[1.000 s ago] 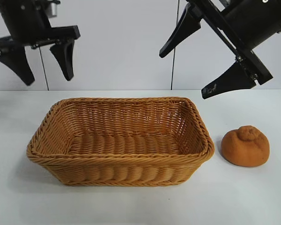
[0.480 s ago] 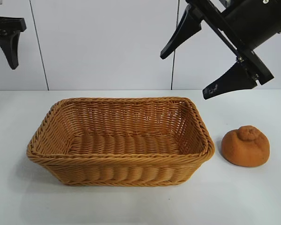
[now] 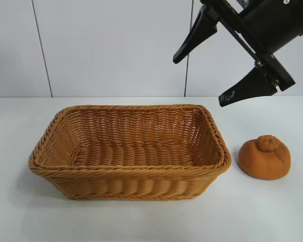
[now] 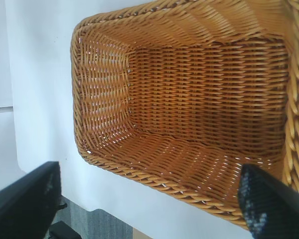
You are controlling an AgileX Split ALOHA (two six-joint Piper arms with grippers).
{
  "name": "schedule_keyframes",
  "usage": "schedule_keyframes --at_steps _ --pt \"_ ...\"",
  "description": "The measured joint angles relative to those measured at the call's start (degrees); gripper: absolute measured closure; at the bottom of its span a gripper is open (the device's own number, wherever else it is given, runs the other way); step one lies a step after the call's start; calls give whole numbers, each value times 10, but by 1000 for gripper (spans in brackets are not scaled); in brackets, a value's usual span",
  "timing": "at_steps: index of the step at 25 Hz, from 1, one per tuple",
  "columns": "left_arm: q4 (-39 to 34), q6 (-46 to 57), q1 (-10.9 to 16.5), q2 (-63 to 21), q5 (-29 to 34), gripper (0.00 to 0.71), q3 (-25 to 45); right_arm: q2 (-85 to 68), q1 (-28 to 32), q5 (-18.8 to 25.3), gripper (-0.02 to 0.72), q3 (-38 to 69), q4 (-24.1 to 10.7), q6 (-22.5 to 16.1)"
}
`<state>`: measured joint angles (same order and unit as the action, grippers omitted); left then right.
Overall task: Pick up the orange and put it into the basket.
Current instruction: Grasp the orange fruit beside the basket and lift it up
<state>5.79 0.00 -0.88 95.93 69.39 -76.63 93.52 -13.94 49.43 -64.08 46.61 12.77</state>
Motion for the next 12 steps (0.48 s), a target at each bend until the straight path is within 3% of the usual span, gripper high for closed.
schedule_keyframes --at_steps 12 --pt "-1 -8 0 -369 2 129 298 0 0 -1 39 0 -1 0"
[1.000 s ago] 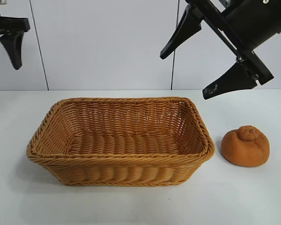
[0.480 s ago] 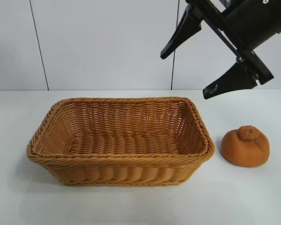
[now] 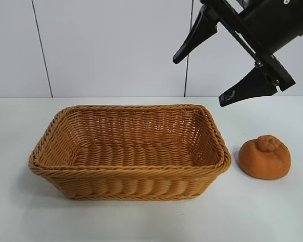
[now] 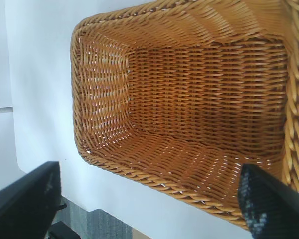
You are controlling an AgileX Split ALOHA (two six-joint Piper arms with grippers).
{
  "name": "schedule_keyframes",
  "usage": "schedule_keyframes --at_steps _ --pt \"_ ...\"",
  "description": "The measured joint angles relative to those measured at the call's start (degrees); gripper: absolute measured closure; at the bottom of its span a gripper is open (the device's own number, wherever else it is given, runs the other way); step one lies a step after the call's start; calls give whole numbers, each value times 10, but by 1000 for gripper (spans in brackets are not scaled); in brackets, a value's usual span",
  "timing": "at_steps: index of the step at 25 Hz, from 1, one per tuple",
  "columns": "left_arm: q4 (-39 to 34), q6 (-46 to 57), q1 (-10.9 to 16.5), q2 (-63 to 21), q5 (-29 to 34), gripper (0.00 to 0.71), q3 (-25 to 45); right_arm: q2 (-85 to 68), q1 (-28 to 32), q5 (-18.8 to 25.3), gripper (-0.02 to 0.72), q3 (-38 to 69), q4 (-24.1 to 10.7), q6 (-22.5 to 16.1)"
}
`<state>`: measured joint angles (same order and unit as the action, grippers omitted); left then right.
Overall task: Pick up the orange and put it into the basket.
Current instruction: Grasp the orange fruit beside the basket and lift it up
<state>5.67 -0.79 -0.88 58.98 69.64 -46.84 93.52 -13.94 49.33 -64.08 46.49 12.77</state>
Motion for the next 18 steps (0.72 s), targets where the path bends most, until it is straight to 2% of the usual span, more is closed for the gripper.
schedule_keyframes --at_steps 4,10,14,18 --pt "0 0 0 -131 -8 129 81 0 0 0 39 0 0 0" --pt "0 0 0 -319 -63 129 167 0 0 0 39 0 0 0" --pt "-1 0 0 -412 -82 129 179 0 0 0 39 0 0 0" --pt "-1 0 0 -466 -85 129 180 0 0 2 39 0 -4 0"
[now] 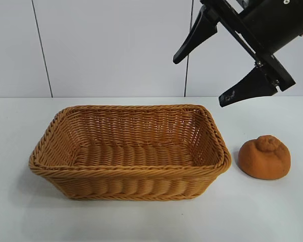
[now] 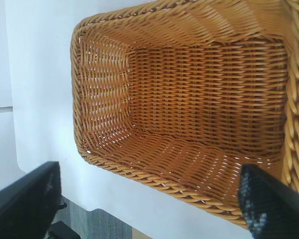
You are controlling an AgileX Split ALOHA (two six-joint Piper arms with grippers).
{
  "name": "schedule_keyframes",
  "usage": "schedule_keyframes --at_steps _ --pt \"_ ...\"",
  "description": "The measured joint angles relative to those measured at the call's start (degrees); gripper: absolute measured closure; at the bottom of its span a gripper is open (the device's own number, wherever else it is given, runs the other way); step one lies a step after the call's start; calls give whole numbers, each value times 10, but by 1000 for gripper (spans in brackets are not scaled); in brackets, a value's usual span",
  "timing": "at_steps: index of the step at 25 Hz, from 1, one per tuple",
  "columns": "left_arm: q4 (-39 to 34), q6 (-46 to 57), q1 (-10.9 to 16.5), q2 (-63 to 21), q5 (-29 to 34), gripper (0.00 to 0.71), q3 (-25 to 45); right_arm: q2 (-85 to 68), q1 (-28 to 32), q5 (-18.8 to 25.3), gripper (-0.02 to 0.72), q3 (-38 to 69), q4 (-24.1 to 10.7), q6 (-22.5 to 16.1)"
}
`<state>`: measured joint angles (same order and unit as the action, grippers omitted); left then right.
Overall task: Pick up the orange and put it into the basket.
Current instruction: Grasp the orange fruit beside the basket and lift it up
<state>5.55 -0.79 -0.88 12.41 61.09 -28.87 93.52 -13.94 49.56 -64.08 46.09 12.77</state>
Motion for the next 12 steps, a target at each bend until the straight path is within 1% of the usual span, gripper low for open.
schedule_keyframes --at_steps 2,3,5,8,9,11,12 --pt "0 0 0 -19 0 129 1 0 0 5 39 -3 -17 0" --pt "0 0 0 -28 0 129 1 0 0 9 39 -8 -33 -2" --pt "0 0 0 -47 -1 129 1 0 0 14 39 -22 -75 -19" --pt "0 -1 0 -76 -1 129 1 0 0 34 39 -48 -173 -74" --pt "0 -1 0 -84 0 129 1 0 0 43 39 -54 -202 -91" --pt "0 -1 0 -96 0 129 1 0 0 64 39 -68 -275 -128" --pt "0 -1 0 -100 0 129 1 0 1 72 39 -73 -304 -142"
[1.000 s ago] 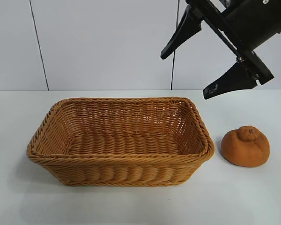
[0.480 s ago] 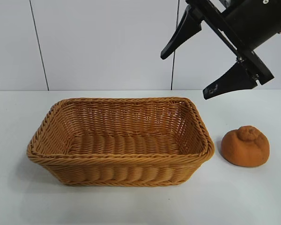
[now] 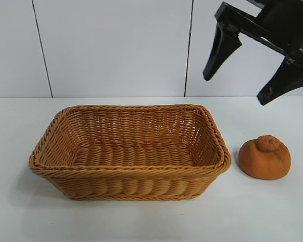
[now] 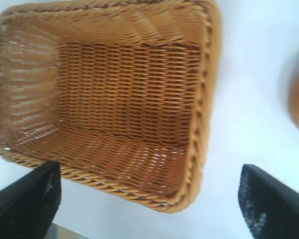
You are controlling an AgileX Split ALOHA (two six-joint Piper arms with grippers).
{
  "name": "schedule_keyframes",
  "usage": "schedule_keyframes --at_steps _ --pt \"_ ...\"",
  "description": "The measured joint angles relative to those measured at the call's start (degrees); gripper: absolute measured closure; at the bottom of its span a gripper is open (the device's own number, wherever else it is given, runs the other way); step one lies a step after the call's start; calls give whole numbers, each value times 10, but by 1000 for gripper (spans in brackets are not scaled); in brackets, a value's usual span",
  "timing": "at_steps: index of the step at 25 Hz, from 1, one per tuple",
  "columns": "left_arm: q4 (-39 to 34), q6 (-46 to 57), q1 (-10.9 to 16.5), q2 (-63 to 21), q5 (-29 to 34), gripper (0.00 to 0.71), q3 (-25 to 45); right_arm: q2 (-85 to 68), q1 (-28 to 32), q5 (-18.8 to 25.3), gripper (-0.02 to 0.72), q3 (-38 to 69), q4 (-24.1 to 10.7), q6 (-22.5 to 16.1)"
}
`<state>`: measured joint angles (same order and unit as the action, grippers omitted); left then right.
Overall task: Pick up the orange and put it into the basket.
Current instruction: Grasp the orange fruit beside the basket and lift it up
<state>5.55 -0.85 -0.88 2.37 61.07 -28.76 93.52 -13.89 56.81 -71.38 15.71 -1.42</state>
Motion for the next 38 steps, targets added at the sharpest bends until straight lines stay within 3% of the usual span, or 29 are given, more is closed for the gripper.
schedule_keyframes --at_steps 3,8,12,21,28,31,38 --pt "0 -1 0 -7 0 129 0 0 12 20 39 -8 -63 -26" --pt "0 -2 0 -8 0 129 0 0 73 25 39 -8 -79 -29" --pt "0 -2 0 -21 0 129 0 0 103 25 39 -8 -81 -14" --pt "0 -2 0 -26 0 129 0 39 107 22 39 -8 -81 -4" --pt "0 -2 0 -26 0 129 0 124 107 -39 39 -9 -79 0" --pt "0 -2 0 -26 0 129 0 165 107 -72 39 -9 -61 0" --pt "0 -2 0 -26 0 129 0 237 107 -100 39 -9 -37 9"
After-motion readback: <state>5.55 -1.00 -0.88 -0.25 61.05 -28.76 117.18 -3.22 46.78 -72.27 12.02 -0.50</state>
